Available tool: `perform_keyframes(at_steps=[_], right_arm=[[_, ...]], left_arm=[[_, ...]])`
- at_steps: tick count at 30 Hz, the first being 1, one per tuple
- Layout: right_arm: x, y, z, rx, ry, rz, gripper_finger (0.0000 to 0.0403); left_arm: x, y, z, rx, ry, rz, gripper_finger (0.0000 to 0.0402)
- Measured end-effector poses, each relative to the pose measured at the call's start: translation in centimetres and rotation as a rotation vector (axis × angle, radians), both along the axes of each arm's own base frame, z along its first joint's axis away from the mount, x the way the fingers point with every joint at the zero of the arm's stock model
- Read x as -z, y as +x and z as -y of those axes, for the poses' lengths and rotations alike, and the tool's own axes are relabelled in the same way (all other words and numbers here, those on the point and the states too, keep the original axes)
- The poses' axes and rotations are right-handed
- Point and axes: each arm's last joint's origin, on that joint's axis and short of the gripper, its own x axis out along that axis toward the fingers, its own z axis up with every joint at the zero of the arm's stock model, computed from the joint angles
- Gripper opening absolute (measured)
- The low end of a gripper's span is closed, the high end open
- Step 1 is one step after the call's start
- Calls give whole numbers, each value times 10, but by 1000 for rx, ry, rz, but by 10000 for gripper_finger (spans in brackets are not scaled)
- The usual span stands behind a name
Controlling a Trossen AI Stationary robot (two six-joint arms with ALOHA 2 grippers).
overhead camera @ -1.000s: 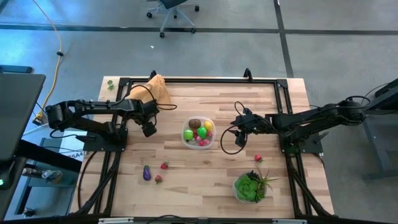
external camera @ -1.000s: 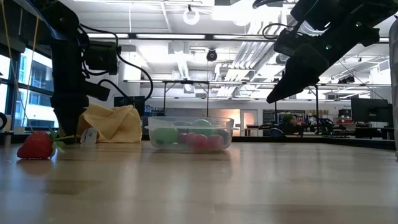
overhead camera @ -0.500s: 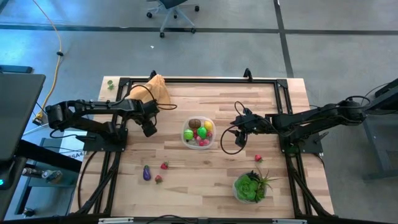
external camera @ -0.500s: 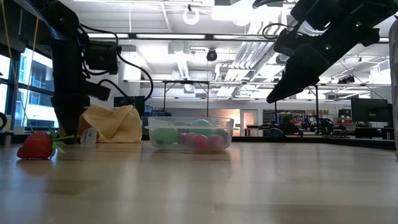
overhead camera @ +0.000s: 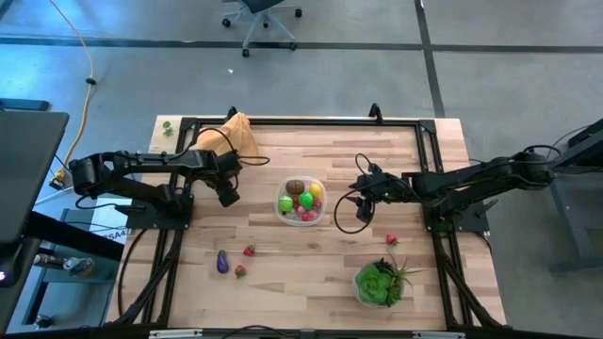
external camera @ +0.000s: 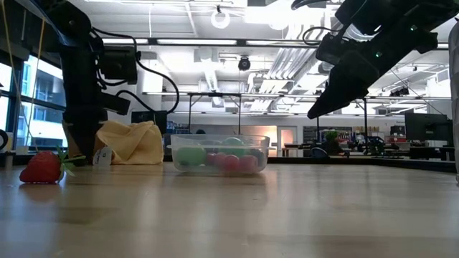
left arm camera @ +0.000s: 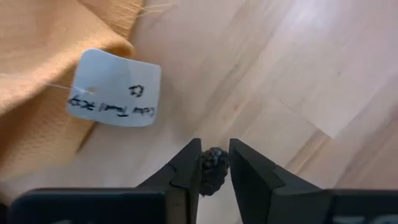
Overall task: Pick and placing Produce into tupperware
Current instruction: Put the blackberry into the transparent bin
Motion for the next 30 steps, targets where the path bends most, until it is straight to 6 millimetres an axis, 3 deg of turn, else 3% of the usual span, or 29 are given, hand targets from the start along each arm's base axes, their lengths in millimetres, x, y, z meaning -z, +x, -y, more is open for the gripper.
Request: perform_keyframes(at_steps=[8,19,30], right_arm=[[0,0,0,-1,0,0,176],[0,0,0,0,0,0,176],[0,0,0,0,0,0,176]], left_arm=[[0,0,0,2,6,0,59],[0,-3,0,-26,21,-42,159],[1,-7,2,-41,4,-79,226]])
